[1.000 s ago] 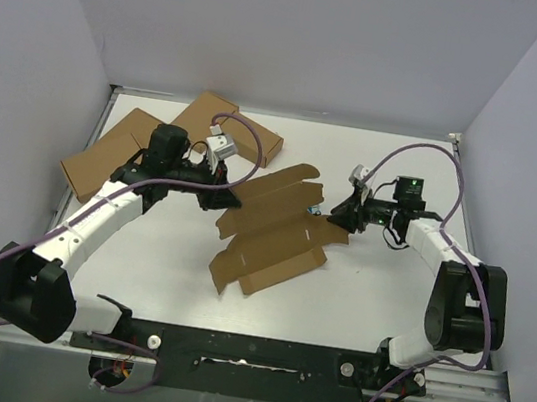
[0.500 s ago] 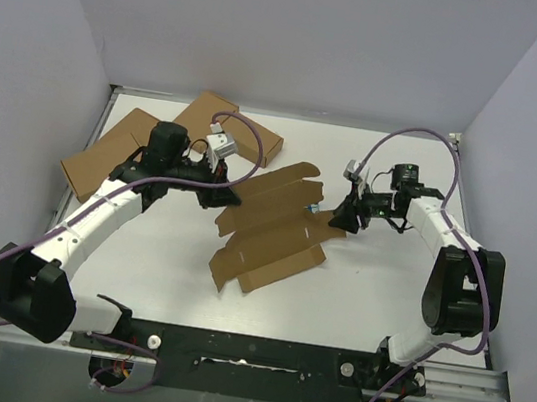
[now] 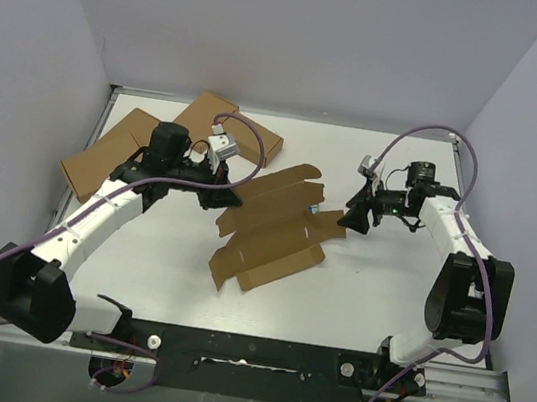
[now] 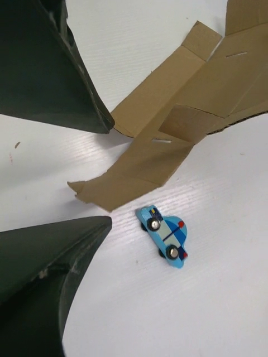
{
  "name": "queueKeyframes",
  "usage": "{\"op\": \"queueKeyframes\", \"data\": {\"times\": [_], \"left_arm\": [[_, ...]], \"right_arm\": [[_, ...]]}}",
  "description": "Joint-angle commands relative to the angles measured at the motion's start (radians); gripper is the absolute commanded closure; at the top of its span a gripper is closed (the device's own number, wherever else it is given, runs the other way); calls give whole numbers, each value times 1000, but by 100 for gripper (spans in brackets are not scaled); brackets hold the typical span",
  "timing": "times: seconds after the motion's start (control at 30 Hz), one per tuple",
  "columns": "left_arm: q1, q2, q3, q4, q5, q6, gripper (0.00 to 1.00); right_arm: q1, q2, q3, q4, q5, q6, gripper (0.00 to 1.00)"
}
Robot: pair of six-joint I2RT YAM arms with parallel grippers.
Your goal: Fold the paper box
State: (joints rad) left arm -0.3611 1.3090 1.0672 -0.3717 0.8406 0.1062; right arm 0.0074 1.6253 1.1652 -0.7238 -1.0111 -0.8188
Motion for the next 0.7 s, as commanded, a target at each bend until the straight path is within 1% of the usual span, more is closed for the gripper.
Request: {"op": "queueKeyframes", "data": {"times": [0.0, 0.07, 0.13, 0.2, 0.3, 0.33, 0.4, 0.47, 0.53, 0.6, 0.67], "left_arm": [[-11, -55, 66, 9, 18, 21, 100], [-15, -53, 73, 4, 19, 26, 100], [-17, -50, 79, -2, 20, 29, 100], [-19, -50, 81, -5, 20, 30, 100], [-23, -51, 84, -10, 18, 34, 100], [-24, -51, 85, -12, 18, 35, 100], [-24, -51, 88, -15, 18, 38, 100], [-24, -50, 90, -18, 16, 42, 100], [-24, -50, 94, -21, 11, 47, 100], [-24, -47, 100, -25, 6, 49, 100], [-24, -47, 106, -27, 0, 45, 100]], "right_arm": [[-8, -61, 10, 89, 4, 76, 35], [4, -15, 36, 48, 44, 58, 35], [16, 34, 80, -3, 50, 33, 35], [31, 56, 90, -24, 57, 13, 36], [53, 64, 97, -37, 74, -4, 39], [54, 69, 100, -45, 76, -9, 42], [54, 79, 114, -71, 75, -27, 50], [54, 86, 128, -105, 65, -60, 61], [55, 86, 136, -130, 51, -81, 74], [55, 81, 141, -142, 42, -89, 90], [55, 72, 143, -143, 38, -86, 100]]}}
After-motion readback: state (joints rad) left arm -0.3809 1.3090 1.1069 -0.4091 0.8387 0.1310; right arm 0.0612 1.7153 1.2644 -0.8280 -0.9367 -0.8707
